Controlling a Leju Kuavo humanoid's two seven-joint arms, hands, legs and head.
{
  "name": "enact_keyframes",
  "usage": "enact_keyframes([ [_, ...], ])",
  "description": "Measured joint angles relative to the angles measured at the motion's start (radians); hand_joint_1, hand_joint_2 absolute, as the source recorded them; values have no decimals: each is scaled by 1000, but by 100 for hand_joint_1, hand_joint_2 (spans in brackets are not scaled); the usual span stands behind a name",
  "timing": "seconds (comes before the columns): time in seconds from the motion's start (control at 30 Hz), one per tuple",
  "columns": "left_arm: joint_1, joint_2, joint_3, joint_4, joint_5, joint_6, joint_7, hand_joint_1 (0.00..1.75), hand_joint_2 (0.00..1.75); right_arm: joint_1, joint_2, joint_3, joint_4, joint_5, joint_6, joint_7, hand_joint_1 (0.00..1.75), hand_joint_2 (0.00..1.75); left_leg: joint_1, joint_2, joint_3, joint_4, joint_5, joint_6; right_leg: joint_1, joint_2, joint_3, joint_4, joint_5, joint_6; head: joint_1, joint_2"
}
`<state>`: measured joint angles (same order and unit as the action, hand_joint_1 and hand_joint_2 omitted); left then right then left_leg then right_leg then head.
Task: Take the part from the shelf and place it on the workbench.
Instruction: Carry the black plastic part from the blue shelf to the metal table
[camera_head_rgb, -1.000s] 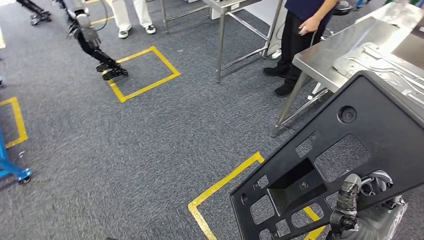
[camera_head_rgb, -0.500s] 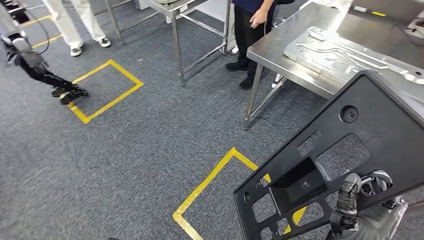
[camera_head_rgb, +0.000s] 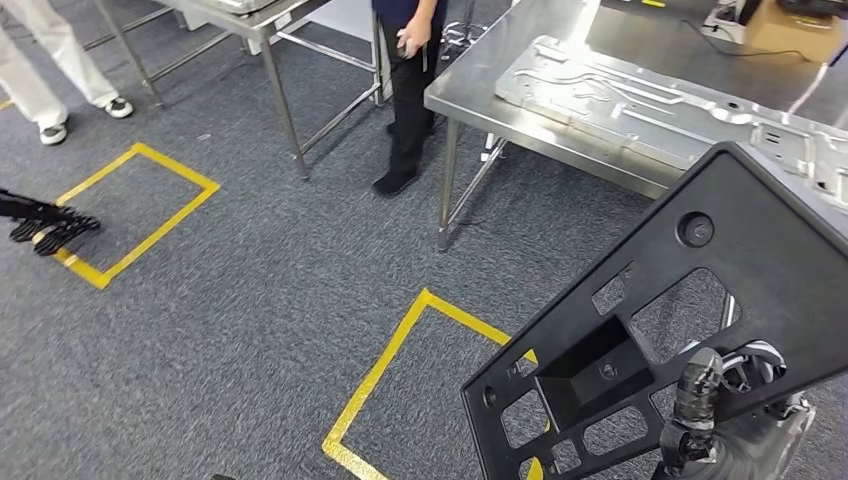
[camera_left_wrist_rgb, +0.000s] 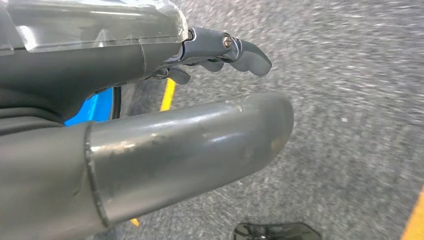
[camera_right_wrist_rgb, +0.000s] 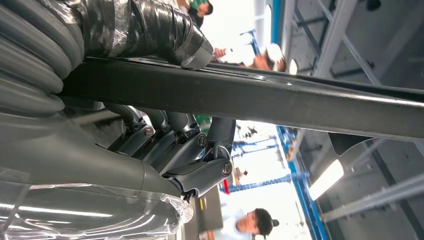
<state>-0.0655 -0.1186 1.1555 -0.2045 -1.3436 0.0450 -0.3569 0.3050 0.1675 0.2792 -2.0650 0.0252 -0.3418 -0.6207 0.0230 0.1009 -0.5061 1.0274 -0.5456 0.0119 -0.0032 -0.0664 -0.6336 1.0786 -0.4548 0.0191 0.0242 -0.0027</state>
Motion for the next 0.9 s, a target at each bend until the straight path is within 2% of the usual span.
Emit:
enact_keyframes([
  [0.03,-1,0,0,0,0,0,0,0,0,0,0,0,0,0,0,0,175,175,-2,10,5,-3,-4,-6,5,-9,8,-18,-2,-7,0,0],
  [0.1,-5,0,0,0,0,0,0,0,0,1,0,0,-1,0,0,0,175,175,-4,30,20,-13,-9,-17,9,14,10,-23,-5,-19,-1,0],
  [0.13,-7,0,1,0,0,0,0,0,0,3,0,0,-1,0,0,0,175,175,-3,24,27,-13,-14,-23,6,26,14,-29,-4,-25,-1,0],
  [0.17,-10,0,1,0,0,0,0,0,0,3,0,0,-1,0,0,0,175,175,-2,3,27,-1,-25,-27,3,39,20,-36,-2,-31,-1,0],
  [0.2,-11,0,1,0,0,0,0,0,0,2,0,0,-2,0,0,0,175,175,0,-28,15,31,-45,-29,0,50,25,-43,0,-38,-1,0],
  [0.23,-10,0,1,0,0,-1,-1,0,0,1,0,0,-2,0,0,0,175,175,1,-62,-12,84,-73,-30,-2,61,29,-46,1,-44,-2,0],
  [0.27,-8,0,1,0,0,-1,-1,0,0,0,0,0,-2,0,0,0,175,175,1,-83,-49,149,-102,-30,-1,73,30,-47,0,-48,-2,0],
  [0.3,-5,1,1,0,0,-1,0,0,0,-1,0,0,-1,0,0,0,175,175,1,-92,-87,212,-122,-30,0,88,31,-47,-1,-51,-2,0],
  [0.33,-2,1,1,0,0,-1,0,0,0,0,0,0,-1,0,0,0,175,175,0,-95,-116,251,-122,-29,1,104,33,-46,-3,-52,-3,0],
  [0.37,0,1,2,0,0,-1,0,0,0,0,0,0,-1,0,0,0,175,175,0,-97,-130,253,-101,-28,2,121,35,-45,-5,-52,-2,0],
  [0.4,1,1,2,0,0,-1,0,0,0,1,0,0,-1,0,0,0,175,175,0,-102,-126,219,-62,-26,3,138,39,-43,-8,-51,-2,0],
  [0.43,1,1,2,0,0,-2,-1,0,0,0,0,0,-1,0,-1,0,175,175,0,-114,-108,157,-14,-22,3,153,43,-40,-11,-49,-2,0],
  [0.47,1,2,2,0,0,-2,-2,0,0,0,0,0,-1,0,-1,0,175,175,0,-139,-88,97,19,-18,3,166,44,-36,-14,-46,-2,0],
  [0.5,1,2,2,0,0,-3,-3,0,0,0,0,0,0,0,-2,0,175,175,1,-162,-72,50,40,-14,3,180,43,-32,-17,-42,-2,0],
  [0.53,1,2,2,0,0,-4,-4,0,0,-1,0,0,0,1,-3,1,175,175,-1,-180,-63,22,47,-11,1,193,40,-29,-18,-37,-2,0],
  [0.57,0,2,2,0,0,-4,-4,0,0,-1,0,0,0,1,-4,1,175,175,-3,-187,-59,15,44,-8,-2,205,36,-29,-18,-31,-2,0],
  [0.6,-1,2,2,0,0,-5,-5,0,0,-1,0,0,0,1,-4,2,175,175,-4,-177,-55,8,46,-5,-4,219,33,-30,-16,-24,-3,0],
  [0.63,-2,1,2,0,0,-7,-5,0,0,0,0,0,0,2,-5,4,175,175,-3,-162,-50,2,49,0,-6,222,32,-31,-15,-18,-3,0],
  [0.67,-4,0,2,0,0,-7,-5,0,0,0,0,0,0,2,-6,6,175,175,-1,-149,-45,-6,52,6,-4,206,29,-24,-19,-12,-2,0],
  [0.7,-5,-1,3,0,-1,-8,-5,0,0,-1,0,0,0,3,-6,8,175,175,2,-135,-40,-14,55,12,-1,178,17,-1,-33,-8,0,0],
  [0.77,-3,-2,3,0,-1,-9,-6,0,0,-5,-1,0,0,5,-6,12,175,175,3,-105,-34,-21,54,20,-2,108,-36,100,-84,1,3,0],
  [0.8,-1,-2,3,0,-1,-9,-6,0,0,-6,-1,0,0,5,-7,13,175,175,3,-89,-32,-21,51,21,-6,90,-71,161,-109,5,4,0],
  [0.83,1,-2,4,0,-1,-9,-6,0,0,-6,-1,0,0,6,-7,15,175,175,3,-74,-30,-21,48,20,-11,79,-97,206,-121,8,4,0],
  [0.87,3,-2,4,0,-1,-9,-6,0,0,-5,-1,0,0,7,-8,16,175,175,4,-62,-27,-20,44,18,-15,72,-106,219,-114,12,4,0],
  [0.9,2,-2,5,0,-1,-9,-6,0,0,-5,-1,0,0,8,-12,16,175,175,5,-53,-23,-20,40,14,-20,68,-95,195,-90,15,4,0],
])
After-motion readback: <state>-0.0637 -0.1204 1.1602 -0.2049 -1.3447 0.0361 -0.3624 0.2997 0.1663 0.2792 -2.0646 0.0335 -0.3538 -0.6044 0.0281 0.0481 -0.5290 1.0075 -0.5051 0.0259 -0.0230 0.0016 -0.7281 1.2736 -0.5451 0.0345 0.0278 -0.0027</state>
